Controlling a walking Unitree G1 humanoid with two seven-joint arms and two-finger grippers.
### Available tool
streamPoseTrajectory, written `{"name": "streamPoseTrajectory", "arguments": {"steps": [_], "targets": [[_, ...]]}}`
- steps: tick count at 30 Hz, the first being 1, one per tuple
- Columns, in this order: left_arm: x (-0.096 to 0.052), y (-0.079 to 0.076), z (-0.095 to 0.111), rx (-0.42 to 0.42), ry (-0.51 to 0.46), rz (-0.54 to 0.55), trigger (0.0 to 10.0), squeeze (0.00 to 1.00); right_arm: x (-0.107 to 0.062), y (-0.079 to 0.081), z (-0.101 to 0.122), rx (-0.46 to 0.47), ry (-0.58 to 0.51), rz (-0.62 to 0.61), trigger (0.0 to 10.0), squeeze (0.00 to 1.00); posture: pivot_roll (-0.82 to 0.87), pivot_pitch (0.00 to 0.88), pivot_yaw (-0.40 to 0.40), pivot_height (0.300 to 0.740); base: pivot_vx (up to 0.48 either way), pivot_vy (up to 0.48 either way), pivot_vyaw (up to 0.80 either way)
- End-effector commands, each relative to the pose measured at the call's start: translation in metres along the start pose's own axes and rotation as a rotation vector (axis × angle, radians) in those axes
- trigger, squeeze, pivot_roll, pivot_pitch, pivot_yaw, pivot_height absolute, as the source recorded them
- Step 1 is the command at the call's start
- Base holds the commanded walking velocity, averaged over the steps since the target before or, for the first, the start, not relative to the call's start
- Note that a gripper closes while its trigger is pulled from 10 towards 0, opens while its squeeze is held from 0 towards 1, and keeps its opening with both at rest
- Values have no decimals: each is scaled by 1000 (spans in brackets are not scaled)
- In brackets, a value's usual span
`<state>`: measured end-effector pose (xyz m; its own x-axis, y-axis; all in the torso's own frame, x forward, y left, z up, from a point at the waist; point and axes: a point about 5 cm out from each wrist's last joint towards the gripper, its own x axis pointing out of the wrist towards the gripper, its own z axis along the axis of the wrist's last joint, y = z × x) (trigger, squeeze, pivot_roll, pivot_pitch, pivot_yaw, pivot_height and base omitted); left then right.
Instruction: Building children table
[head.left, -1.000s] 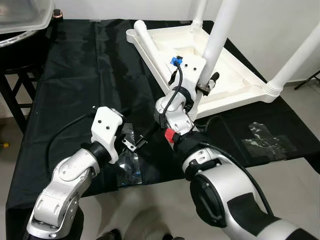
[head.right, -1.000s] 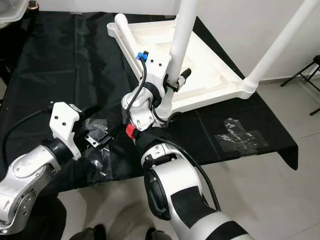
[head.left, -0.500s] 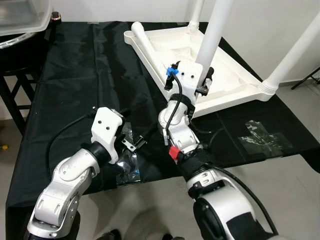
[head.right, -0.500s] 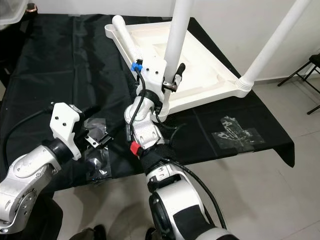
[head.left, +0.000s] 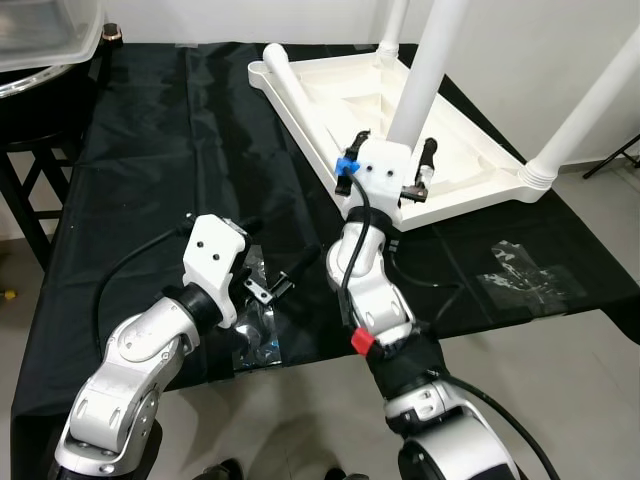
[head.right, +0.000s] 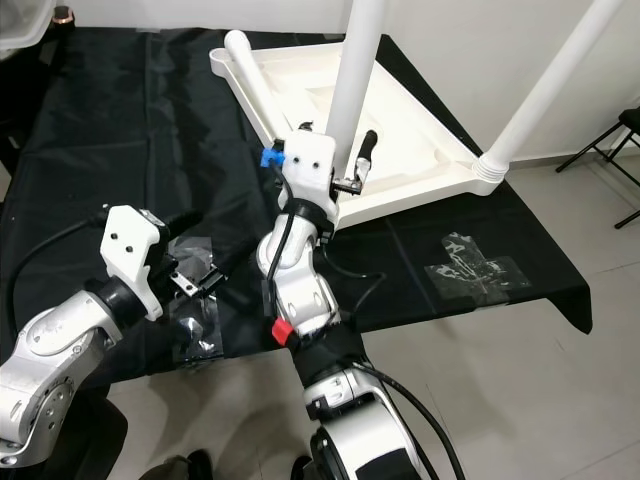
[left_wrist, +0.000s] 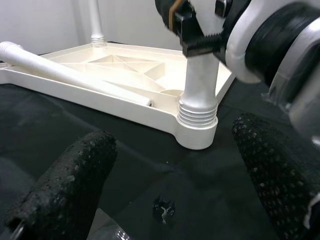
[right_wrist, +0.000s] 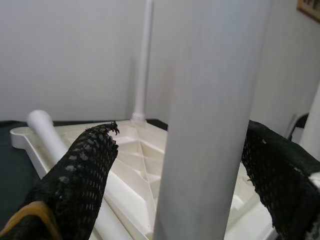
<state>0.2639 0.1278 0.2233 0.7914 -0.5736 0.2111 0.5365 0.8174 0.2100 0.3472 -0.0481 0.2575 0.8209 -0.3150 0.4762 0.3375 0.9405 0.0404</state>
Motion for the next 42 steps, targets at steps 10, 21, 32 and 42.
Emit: {"name": "streamPoseTrajectory", "arguments": {"steps": [10, 21, 32, 42], "targets": [[0, -1, -4, 6, 14, -13, 10000, 0, -40, -11, -18, -60, 19, 87, 10000, 0, 88, 193, -82, 740, 0, 0, 0], [-1, 0, -5, 5, 17, -9, 10000, 0, -54, -13, -4, -109, -153, 198, 10000, 0, 88, 184, -83, 740, 0, 0, 0], [-8, 3, -15, 5, 40, 35, 10000, 0, -63, -33, 10, 16, -203, 651, 10000, 0, 77, 164, -80, 740, 0, 0, 0], [-22, 17, -42, -11, 127, 57, 10000, 0, -44, -43, 41, 150, -206, 849, 10000, 0, 69, 138, -69, 740, 0, 0, 0]]}}
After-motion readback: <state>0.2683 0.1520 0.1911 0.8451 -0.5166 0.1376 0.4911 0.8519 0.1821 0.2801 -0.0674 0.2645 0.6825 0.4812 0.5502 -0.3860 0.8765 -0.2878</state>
